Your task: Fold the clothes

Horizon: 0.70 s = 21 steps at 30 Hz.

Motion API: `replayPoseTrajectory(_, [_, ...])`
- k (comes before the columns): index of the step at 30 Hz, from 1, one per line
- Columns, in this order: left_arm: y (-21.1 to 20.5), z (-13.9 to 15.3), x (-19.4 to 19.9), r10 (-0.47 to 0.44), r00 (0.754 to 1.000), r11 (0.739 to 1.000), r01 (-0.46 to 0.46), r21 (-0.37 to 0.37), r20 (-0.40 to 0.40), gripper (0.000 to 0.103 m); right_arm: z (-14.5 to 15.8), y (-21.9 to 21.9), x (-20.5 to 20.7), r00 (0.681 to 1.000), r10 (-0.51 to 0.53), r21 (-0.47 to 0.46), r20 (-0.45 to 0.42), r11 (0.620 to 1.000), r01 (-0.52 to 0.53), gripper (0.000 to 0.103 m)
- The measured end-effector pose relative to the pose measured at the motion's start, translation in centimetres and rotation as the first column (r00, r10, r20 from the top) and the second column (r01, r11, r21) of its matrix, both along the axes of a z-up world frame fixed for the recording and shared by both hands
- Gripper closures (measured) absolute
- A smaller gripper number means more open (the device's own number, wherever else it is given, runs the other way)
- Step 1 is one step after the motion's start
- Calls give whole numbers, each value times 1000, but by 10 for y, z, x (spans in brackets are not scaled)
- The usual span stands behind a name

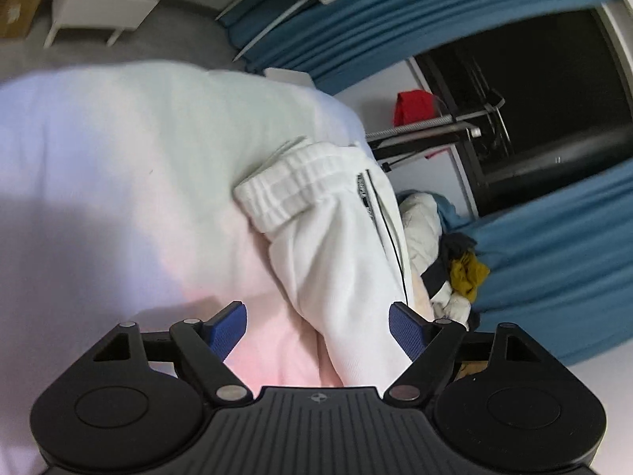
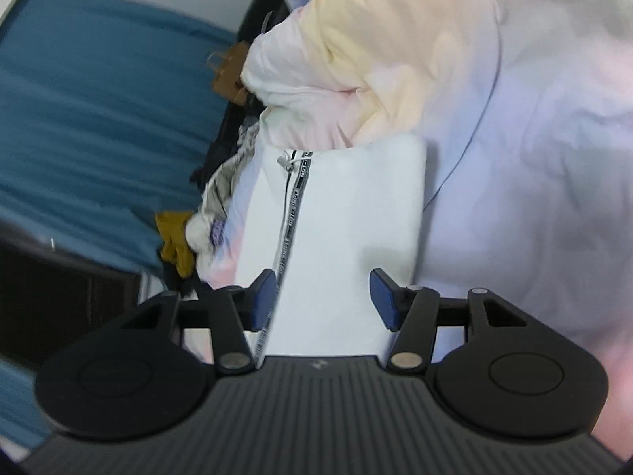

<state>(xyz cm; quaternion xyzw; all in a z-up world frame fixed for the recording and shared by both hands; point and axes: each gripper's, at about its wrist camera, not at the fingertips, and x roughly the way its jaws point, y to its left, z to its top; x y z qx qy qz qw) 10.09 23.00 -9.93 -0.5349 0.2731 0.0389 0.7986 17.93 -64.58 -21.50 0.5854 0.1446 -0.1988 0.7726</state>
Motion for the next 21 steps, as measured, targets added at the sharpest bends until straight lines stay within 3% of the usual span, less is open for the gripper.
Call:
replayPoseTrajectory(2, [4, -13, 7, 0, 1000, 998, 0, -58, 8, 23, -6, -2, 3, 999, 47, -34, -25, 998, -48, 48])
replayPoseTrajectory(6, [4, -36, 26, 1, 1000, 993, 2, -122, 27, 23, -30, -14, 13, 995, 71, 30, -65, 997, -69, 47])
replayPoseTrajectory(11, [0, -42, 55, -13, 995, 997, 21, -77, 103, 24, -54, -27, 29, 996, 77, 30, -50, 997, -75, 48])
replayPoseTrajectory(13, [0, -42, 69, -21, 990, 998, 28, -52, 136, 25, -56, -31, 36, 998, 68, -22, 15, 997, -67, 47])
replayPoseTrajectory(18, [2, -50, 98, -18, 985, 999, 26, -43, 172, 28, -67, -32, 57, 996, 62, -156, 62, 986, -52, 47])
replayPoseTrajectory(21, [3, -51, 106, -9, 985, 999, 17, -43, 171, 41, -67, -21, 70, 999, 53, -275, 10, 960, -48, 55])
